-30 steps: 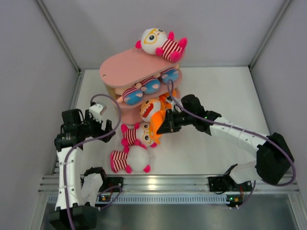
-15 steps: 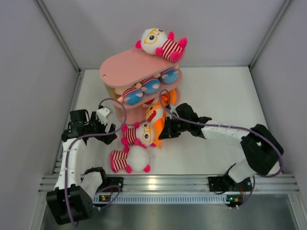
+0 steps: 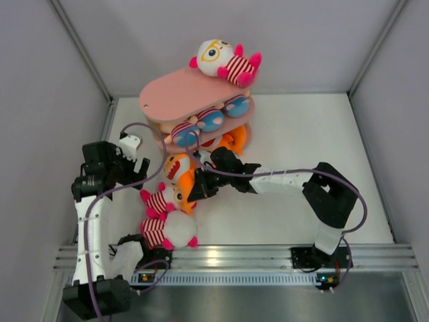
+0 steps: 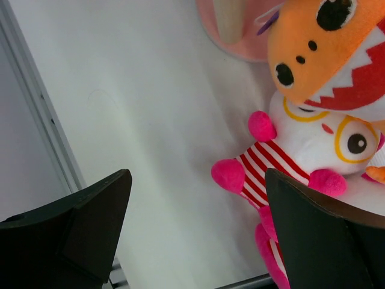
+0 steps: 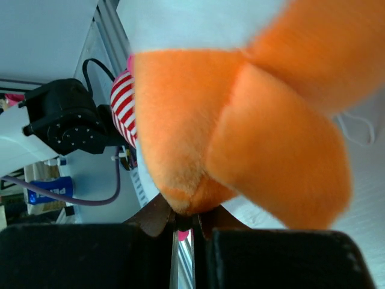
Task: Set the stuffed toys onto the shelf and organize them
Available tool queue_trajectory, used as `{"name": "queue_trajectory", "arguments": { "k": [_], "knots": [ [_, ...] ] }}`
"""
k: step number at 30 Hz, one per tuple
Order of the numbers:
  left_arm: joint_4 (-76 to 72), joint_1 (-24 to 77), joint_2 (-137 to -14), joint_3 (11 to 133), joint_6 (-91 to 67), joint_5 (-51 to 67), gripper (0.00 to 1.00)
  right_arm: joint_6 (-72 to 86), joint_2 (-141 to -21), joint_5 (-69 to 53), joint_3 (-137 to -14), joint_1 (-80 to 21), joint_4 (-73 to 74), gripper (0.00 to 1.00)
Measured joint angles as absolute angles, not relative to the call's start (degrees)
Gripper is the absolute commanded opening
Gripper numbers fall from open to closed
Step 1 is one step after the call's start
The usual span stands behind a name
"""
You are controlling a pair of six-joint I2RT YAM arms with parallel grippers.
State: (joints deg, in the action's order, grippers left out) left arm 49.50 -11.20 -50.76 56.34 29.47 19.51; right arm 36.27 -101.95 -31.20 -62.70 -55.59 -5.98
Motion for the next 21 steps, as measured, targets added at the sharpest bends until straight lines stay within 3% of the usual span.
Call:
{"name": "queue_trajectory", "arguments": {
  "k": [21],
  "knots": [
    [54.15, -11.03, -50.24, 56.51, 24.93, 17.21, 0.98, 43.66, -104.03, -27.11, -65.67, -49.69, -5.08, 0.00]
  ]
}}
